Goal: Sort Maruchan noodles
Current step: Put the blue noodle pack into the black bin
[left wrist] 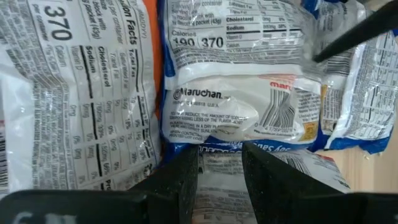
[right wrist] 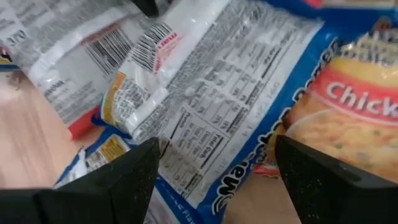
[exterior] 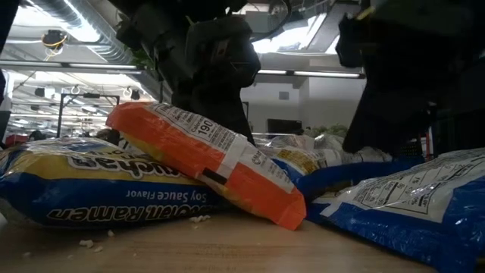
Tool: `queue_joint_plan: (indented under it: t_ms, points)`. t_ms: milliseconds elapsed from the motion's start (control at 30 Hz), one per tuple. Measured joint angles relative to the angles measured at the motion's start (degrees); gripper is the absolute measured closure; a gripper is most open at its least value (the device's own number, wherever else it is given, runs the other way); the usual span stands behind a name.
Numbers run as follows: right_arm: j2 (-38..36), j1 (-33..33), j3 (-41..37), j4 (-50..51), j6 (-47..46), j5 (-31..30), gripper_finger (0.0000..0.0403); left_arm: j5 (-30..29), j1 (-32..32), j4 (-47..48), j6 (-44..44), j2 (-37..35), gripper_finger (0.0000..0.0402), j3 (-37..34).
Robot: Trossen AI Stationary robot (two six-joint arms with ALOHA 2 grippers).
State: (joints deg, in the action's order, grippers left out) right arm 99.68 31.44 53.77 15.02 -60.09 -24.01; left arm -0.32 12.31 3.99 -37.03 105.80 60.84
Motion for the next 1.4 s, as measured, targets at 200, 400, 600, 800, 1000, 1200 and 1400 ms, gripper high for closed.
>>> queue_joint_plan:
  t_ms: [200, 400, 600, 800, 1000, 1200, 1400]
  points:
    - [0.0, 0.0, -2.8, -5.2, 0.4, -0.2, 0.0102, -0.1, 0.0, 0.0, 0.8, 0.0, 0.0282, 0.0]
    - [0.0, -1.7, -2.9, -7.7, 6.6, 2.1, 0.0129, -0.1, 0.0, -0.4, 1.2, 0.9, 0.0282, 0.0]
    - [0.0, -3.1, -2.9, -7.9, 8.1, 3.6, 0.0228, 0.4, 0.1, -0.7, 1.2, 1.6, 0.0282, 0.0]
    - [-0.3, -3.0, -2.4, -7.6, 8.1, 4.1, 0.0338, 2.9, 0.1, -0.5, 0.6, 0.9, 0.0282, 0.0]
    - [-3.4, -3.0, -0.9, -6.7, 11.9, 4.4, 0.0394, 5.2, 0.1, 0.4, -0.3, -3.4, 0.0282, -0.1]
    - [-10.9, -2.6, -0.8, 0.5, 12.1, 2.9, 0.0400, 2.5, -0.6, 0.1, -0.8, -10.2, 0.0282, 0.0]
    - [-21.4, 1.9, -0.8, 10.6, 9.2, 1.9, 0.0402, -1.2, -0.6, -1.2, -1.5, -16.9, 0.0282, 0.0]
